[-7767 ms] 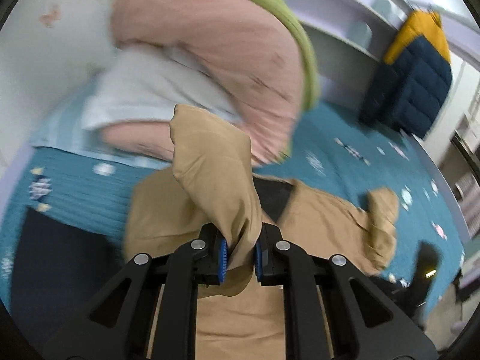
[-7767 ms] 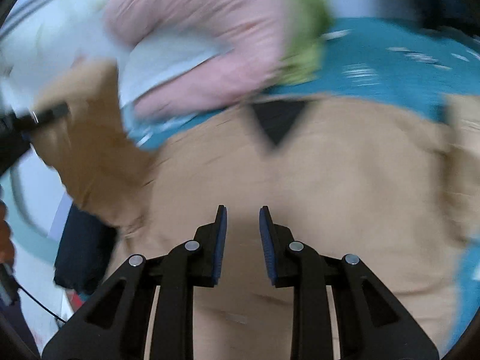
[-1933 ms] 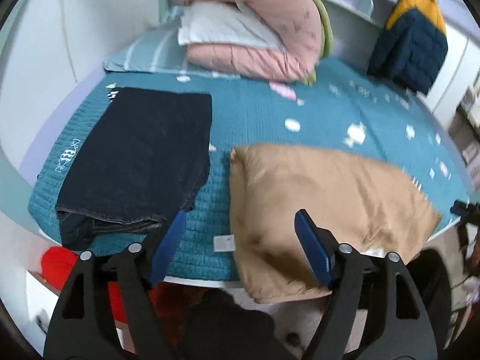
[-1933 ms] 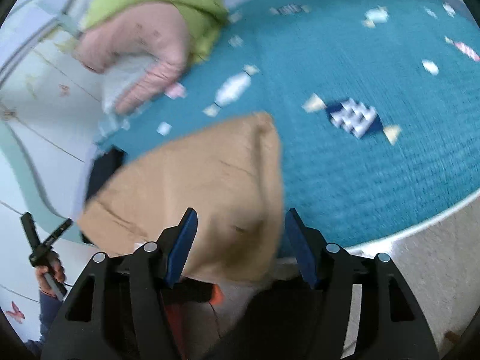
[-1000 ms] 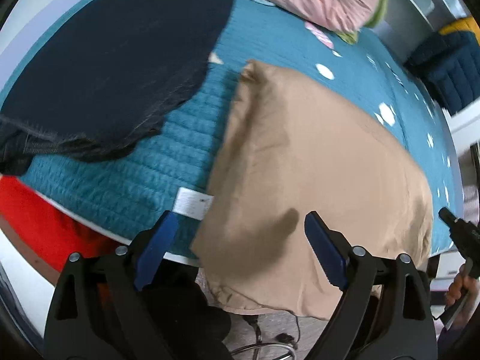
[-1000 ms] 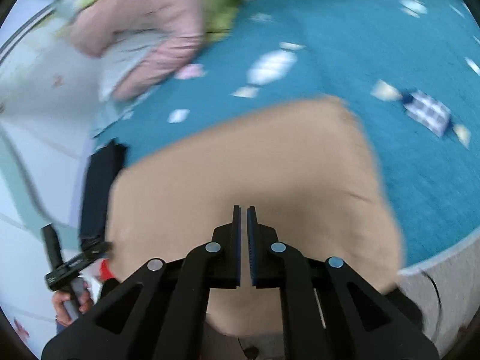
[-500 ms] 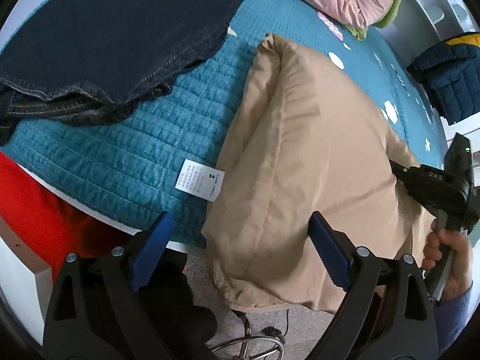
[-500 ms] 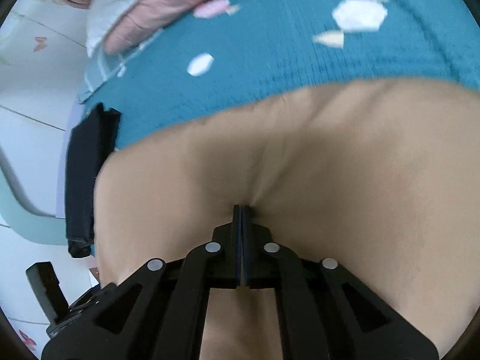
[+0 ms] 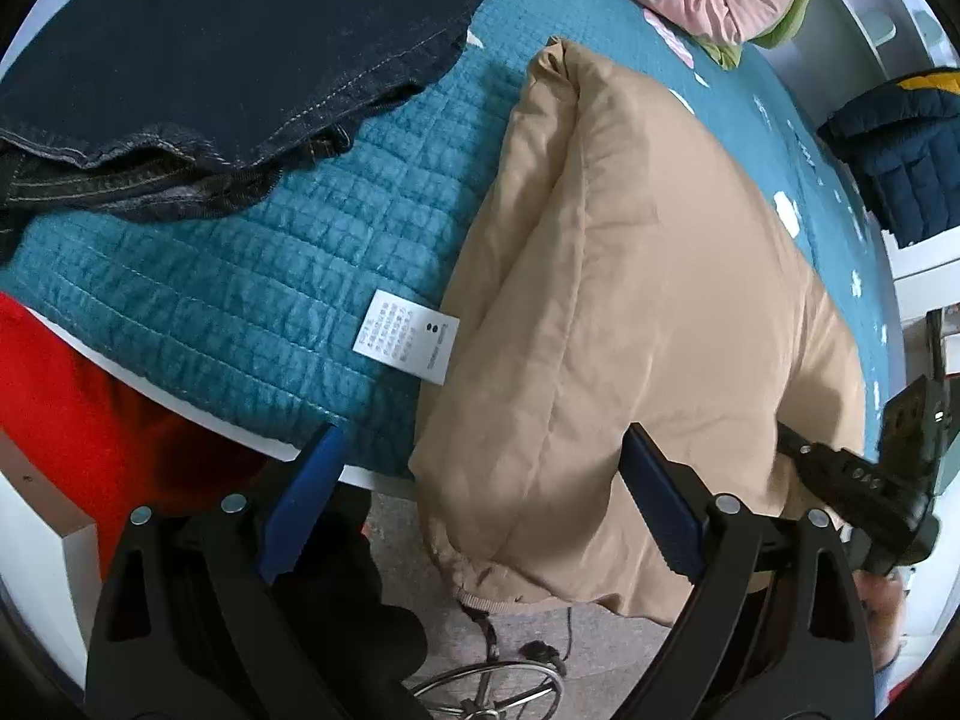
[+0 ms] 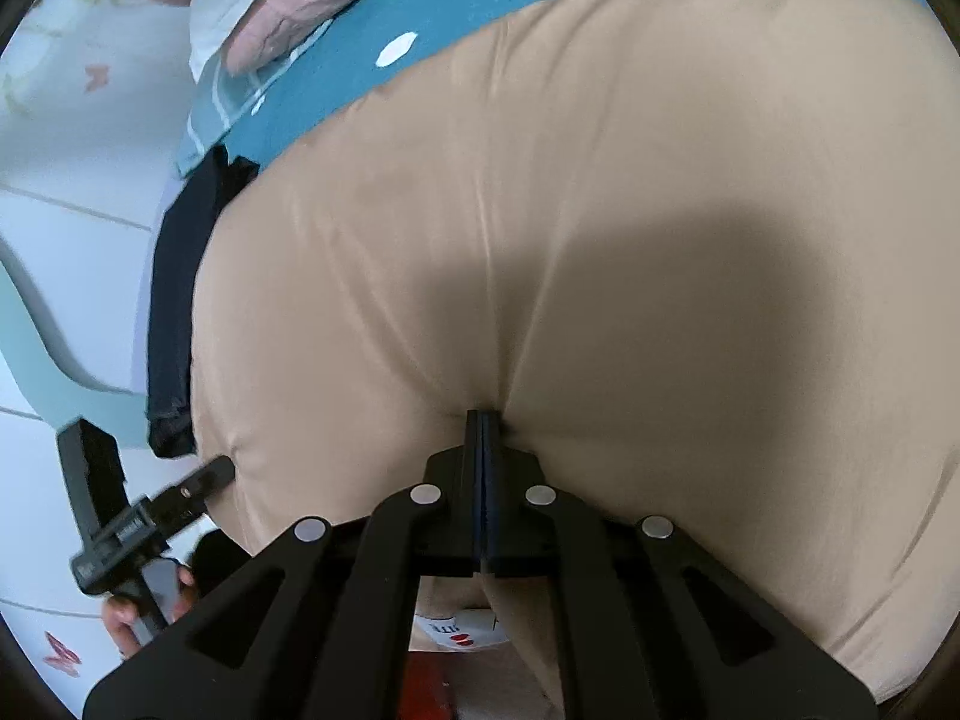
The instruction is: Fold large clothes
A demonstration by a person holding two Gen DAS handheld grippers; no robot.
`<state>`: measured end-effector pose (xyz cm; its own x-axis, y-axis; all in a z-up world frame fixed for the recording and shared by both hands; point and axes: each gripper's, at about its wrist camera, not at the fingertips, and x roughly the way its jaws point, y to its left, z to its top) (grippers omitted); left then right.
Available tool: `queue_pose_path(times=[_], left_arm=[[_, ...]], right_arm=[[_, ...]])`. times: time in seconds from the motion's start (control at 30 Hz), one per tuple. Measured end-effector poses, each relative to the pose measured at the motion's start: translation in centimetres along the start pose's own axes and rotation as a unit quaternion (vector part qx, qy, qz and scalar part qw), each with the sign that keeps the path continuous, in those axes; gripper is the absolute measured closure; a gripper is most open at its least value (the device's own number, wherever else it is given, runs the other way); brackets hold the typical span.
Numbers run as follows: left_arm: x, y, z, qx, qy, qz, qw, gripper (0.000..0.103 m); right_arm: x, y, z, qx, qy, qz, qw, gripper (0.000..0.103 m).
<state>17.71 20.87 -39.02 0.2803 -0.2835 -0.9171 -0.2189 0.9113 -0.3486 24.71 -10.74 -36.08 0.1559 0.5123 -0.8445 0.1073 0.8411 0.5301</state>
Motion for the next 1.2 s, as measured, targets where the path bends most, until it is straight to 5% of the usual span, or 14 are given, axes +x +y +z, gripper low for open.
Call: queue_pose_path(times=[0.2,0.53,0.63,0.67,0.7,0.8,1.0,1.2], left_arm=[[0.7,0.6,-0.5,-0.028,0.02,-0.02,0.9992,0.011],[3.7,0.2,-0.1,-0.048,0.081,-0.037,0.9948,0.012],[3.4,-0.3,0.0,-0.045,0.07,-0.036,0.9959,0.028],[3.1,-0.7,-0.1,-0.038,0.066,-0.033,0.9966,0.036],[2.8,-1.2,-0.2,-0.029,0.06,-0.041,0.997,0.058],[1.7,-2.6,0.0,-0.01,0.049,-0.042,0.9979,0.077],[-1.4,-5.3,0.1,0.019,0.01,-0.029,0.9993,0.084],[-5.5,-9.4,0.2,0.042,-0.026,-0.067,0.9965,0.084]], right_arm=[[-0.4,-0.7,-3.0,0.002,0.008,0.001,1.0,0.103],[-0.7,-0.1,-3.1,0.007,-0.018,0.029,0.999,0.1],[-1.9,0.9,-3.5,-0.017,-0.042,0.027,0.999,0.093],[-2.3,1.5,-3.8,-0.029,-0.052,0.025,0.998,0.089],[-2.8,2.1,-4.1,-0.042,-0.064,0.019,0.997,0.083],[-3.6,3.8,-5.0,-0.073,-0.093,0.009,0.993,0.073],[-3.9,8.2,-7.7,-0.166,-0.117,0.001,0.979,0.057],[-4.5,12.6,-10.6,-0.245,-0.14,0.026,0.959,0.047]])
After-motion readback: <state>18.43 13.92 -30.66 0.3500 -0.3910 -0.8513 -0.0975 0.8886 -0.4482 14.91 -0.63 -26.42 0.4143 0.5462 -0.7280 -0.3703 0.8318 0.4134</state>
